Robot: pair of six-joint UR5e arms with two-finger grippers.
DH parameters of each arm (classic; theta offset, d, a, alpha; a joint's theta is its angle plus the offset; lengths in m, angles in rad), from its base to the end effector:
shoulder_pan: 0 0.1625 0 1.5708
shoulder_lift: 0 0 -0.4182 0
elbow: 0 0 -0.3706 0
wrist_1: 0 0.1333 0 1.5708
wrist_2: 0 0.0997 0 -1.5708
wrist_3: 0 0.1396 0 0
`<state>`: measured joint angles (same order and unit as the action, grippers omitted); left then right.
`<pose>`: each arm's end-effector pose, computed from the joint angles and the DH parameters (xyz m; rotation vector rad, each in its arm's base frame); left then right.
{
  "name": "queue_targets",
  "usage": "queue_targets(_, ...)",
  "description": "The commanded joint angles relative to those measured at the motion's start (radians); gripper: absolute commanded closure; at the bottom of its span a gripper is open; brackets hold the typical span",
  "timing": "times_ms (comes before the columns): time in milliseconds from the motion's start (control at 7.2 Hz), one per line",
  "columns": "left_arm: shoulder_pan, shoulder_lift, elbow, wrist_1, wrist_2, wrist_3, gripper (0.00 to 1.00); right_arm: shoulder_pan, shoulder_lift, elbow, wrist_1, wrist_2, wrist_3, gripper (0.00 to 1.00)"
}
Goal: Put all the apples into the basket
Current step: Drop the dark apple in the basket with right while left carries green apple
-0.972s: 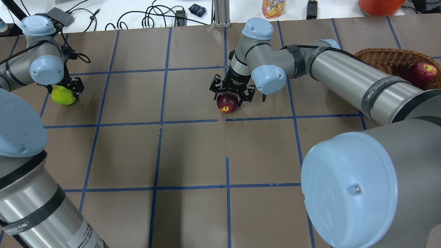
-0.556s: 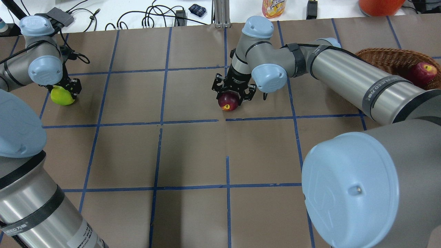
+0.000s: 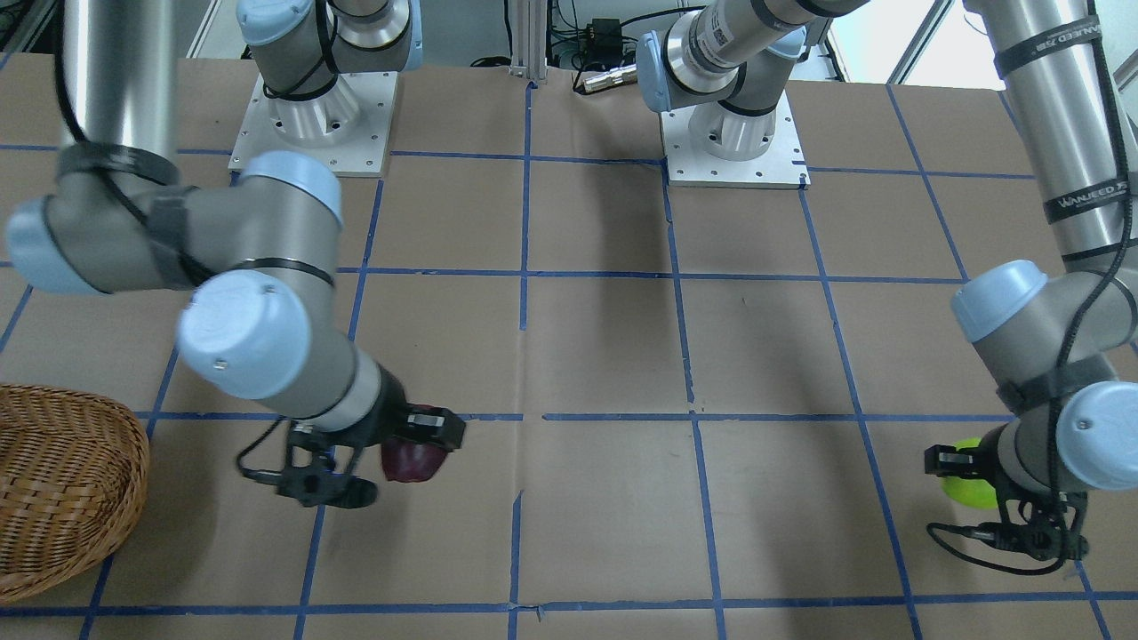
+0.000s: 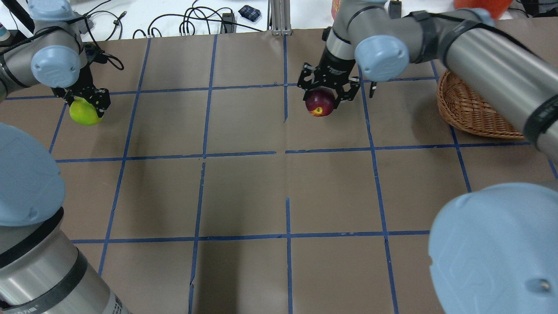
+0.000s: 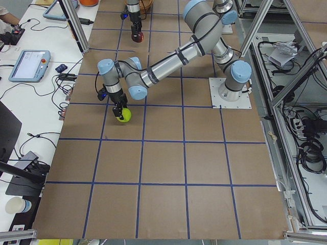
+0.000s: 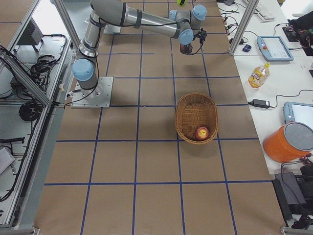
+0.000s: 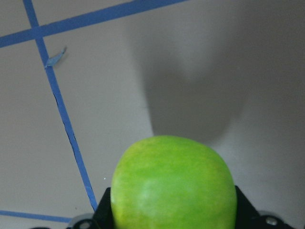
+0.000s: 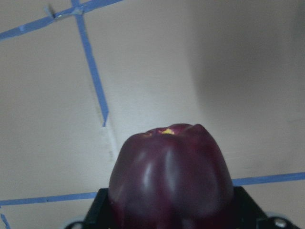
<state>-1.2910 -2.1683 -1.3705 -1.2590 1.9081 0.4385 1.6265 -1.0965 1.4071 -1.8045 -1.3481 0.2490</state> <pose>0.1000 -0.6633 0.2251 0.2459 2.8314 0.2838 0.1991 -0.6227 0.2779 0.2952 2.9140 0.1611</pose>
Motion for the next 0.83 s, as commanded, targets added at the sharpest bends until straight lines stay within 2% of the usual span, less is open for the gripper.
queue_targets(0, -0.176, 0.076, -0.005, -0.094, -0.152, -0.154, 0.51, -0.248, -0.086, -0.022, 0.147, -0.108, -0.283, 1.0)
queue_targets(278, -0.32, 0.126, -0.012, -0.097, -0.361, -0.305, 0.51, -0.438, -0.08, -0.004, 0.131, -0.262, -0.608, 1.0)
queue_targets(417, -0.417, 0.124, -0.012, -0.07, -0.433, -0.396, 0.51, -0.497, -0.063, 0.003, 0.129, -0.288, -0.707, 1.0)
queue_targets(556, -0.5, 0.095, -0.013, -0.007, -0.473, -0.437, 0.51, -0.529, -0.037, 0.003, 0.091, -0.318, -0.718, 0.99)
queue_targets(694, -0.557, 0.078, -0.028, 0.074, -0.475, -0.549, 0.51, -0.54, 0.016, 0.003, -0.005, -0.338, -0.74, 0.98)
